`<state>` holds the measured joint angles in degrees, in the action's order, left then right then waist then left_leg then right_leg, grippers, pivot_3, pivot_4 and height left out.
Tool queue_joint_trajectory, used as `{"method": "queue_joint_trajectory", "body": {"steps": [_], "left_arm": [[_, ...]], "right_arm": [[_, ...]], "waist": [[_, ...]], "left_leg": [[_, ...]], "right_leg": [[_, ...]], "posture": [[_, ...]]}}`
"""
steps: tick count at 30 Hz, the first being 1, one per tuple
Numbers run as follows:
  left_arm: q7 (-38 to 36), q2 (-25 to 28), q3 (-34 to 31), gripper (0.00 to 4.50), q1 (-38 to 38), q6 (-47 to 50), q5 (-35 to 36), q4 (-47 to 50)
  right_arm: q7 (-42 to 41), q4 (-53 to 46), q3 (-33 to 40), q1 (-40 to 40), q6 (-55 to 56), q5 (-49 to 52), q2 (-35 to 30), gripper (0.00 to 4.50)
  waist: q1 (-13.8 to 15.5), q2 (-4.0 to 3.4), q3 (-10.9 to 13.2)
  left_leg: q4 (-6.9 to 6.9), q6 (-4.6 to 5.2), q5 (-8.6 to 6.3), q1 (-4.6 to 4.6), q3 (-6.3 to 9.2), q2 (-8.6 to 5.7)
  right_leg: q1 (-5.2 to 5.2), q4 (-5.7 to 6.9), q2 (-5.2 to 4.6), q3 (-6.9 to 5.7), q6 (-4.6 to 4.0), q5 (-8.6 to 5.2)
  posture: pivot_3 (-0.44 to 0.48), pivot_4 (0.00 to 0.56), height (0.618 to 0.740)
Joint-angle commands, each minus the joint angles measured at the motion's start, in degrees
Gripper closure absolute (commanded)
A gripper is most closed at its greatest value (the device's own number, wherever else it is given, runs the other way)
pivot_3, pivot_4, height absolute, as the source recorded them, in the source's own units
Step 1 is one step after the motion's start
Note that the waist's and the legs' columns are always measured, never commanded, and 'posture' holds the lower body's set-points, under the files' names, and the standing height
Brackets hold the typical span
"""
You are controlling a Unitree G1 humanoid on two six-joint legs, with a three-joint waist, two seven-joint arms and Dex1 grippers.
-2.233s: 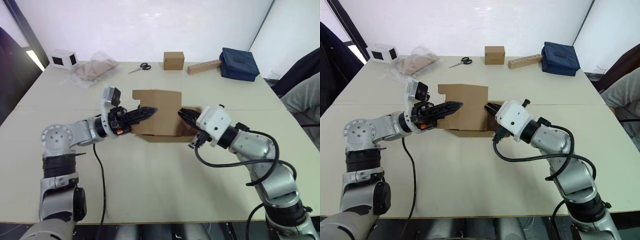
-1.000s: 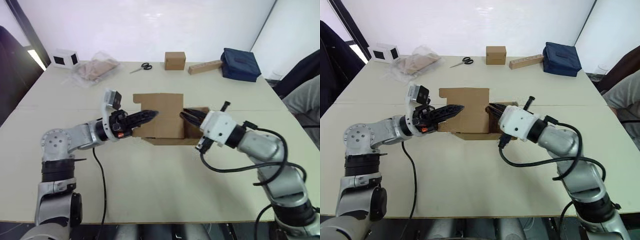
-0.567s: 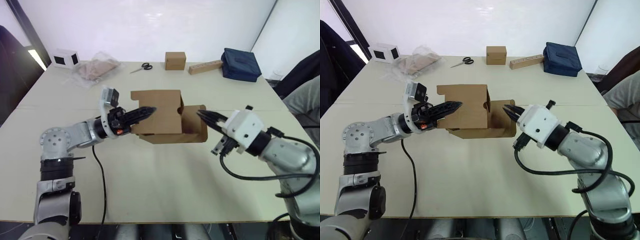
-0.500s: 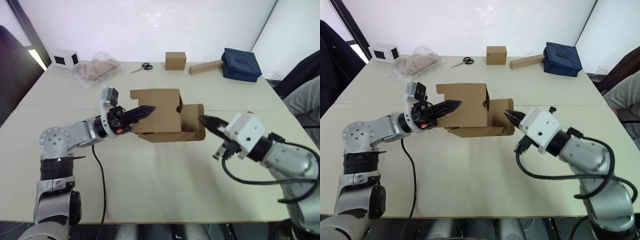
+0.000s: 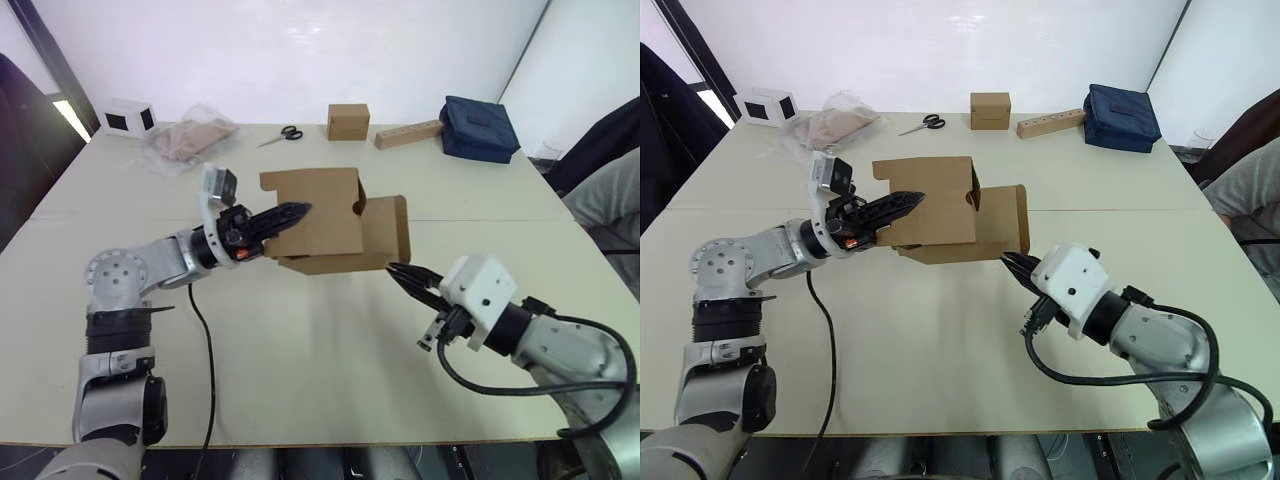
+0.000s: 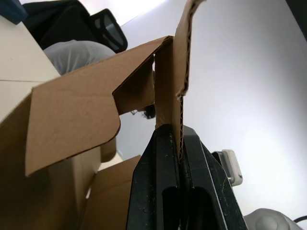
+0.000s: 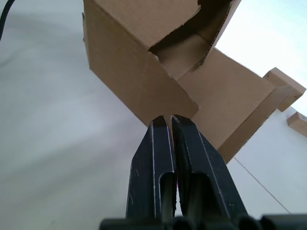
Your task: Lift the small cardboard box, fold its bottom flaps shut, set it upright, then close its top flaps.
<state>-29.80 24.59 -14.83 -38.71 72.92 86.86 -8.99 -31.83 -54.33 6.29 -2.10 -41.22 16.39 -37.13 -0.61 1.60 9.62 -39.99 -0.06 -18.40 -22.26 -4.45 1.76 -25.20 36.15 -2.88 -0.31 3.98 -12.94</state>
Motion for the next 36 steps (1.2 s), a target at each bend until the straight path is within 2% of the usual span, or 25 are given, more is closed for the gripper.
{"method": "queue_joint_trajectory", "body": {"steps": [1,7,22,31,36], "left_arm": [[-0.06,-0.16,-1.06,4.50,-0.79,0.17,1.70,1.41],[3.08,-1.40,-0.65,4.50,0.22,0.80,4.88,3.29],[6.42,-2.03,-0.13,4.50,0.54,-0.10,8.25,3.61],[5.49,-1.33,-0.26,4.50,0.98,0.22,7.73,3.28],[4.44,-0.24,-0.31,4.50,1.18,0.60,7.36,3.13]], "right_arm": [[1.82,1.28,-0.72,-0.65,3.34,-2.36,0.13,4.38],[2.54,3.98,-4.34,-6.24,5.12,-2.65,1.18,4.38],[1.08,6.29,-10.62,-11.87,6.18,-2.15,2.46,4.38],[-0.33,6.21,-10.68,-11.31,7.63,-2.58,1.50,4.38],[-0.86,5.55,-8.01,-9.94,7.51,-2.02,0.36,4.38]], "waist": [[0.00,0.00,0.00],[-0.05,0.00,0.00],[-0.01,0.00,0.00],[-0.01,0.00,0.00],[0.00,0.00,0.00]], "left_leg": [[0.00,0.00,0.00,0.00,0.00,0.00],[0.00,0.00,0.00,0.00,0.01,0.03],[0.02,0.00,0.00,-0.01,0.03,0.01],[0.02,0.00,0.00,-0.01,0.02,0.00],[0.02,0.00,0.00,-0.01,0.02,0.00]], "right_leg": [[0.00,0.00,0.01,0.00,0.00,0.00],[0.00,0.00,0.00,0.01,0.00,0.00],[0.00,-0.01,-0.01,0.00,0.00,0.00],[-0.01,-0.01,0.00,0.00,0.00,0.00],[-0.01,-0.01,0.01,0.00,0.00,0.00]], "posture": [[0.000,0.150,0.740],[0.000,0.150,0.740],[0.000,0.150,0.740],[0.000,0.150,0.740],[0.000,0.150,0.740]]}}
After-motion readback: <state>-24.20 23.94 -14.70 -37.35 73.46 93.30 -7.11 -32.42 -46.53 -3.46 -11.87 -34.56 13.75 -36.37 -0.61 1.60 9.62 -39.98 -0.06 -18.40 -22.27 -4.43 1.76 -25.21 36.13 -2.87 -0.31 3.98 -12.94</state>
